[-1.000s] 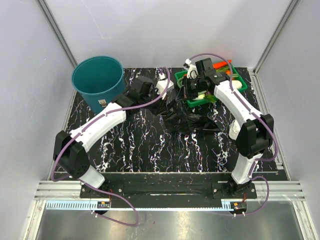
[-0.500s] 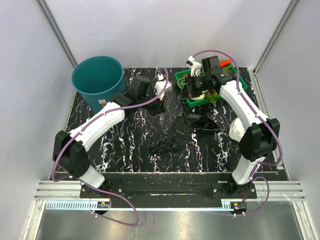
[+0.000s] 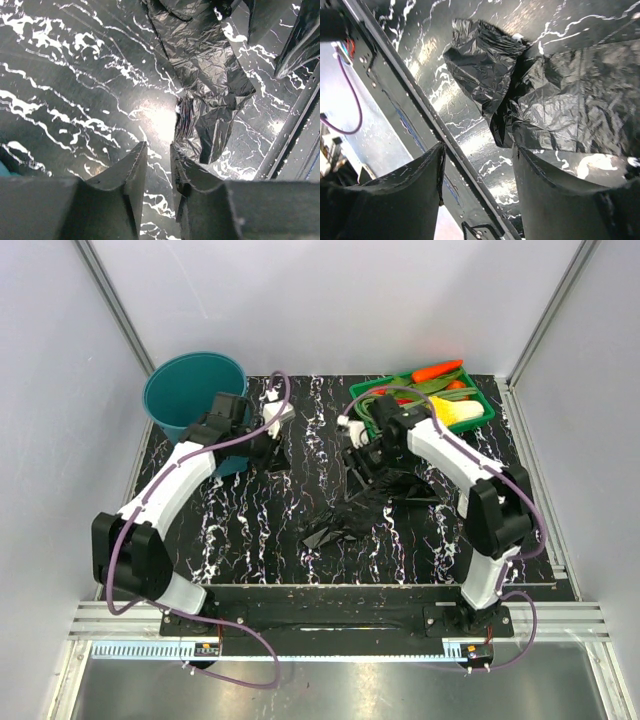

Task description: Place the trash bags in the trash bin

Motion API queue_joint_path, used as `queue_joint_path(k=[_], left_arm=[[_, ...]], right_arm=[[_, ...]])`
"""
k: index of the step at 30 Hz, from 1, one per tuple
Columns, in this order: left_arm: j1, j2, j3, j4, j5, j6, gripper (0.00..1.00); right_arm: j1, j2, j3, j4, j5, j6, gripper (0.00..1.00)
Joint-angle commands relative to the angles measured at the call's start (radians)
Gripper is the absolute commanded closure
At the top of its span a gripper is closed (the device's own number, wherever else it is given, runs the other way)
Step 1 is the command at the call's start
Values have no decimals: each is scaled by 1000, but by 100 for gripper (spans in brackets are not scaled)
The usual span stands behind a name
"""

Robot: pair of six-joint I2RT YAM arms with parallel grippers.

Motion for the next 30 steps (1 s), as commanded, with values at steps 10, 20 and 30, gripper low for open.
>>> queue_joint_path(k=[10, 20, 30], left_arm=[[60, -84, -49, -43, 84, 77, 56], [59, -76, -46, -52, 72, 103, 53], [66, -58, -59, -78, 108, 164, 52]], right_arm=[[92, 202, -31, 90, 16, -106, 29], [170, 286, -22, 128, 19, -87, 31], [184, 224, -11, 105, 68, -135, 100]])
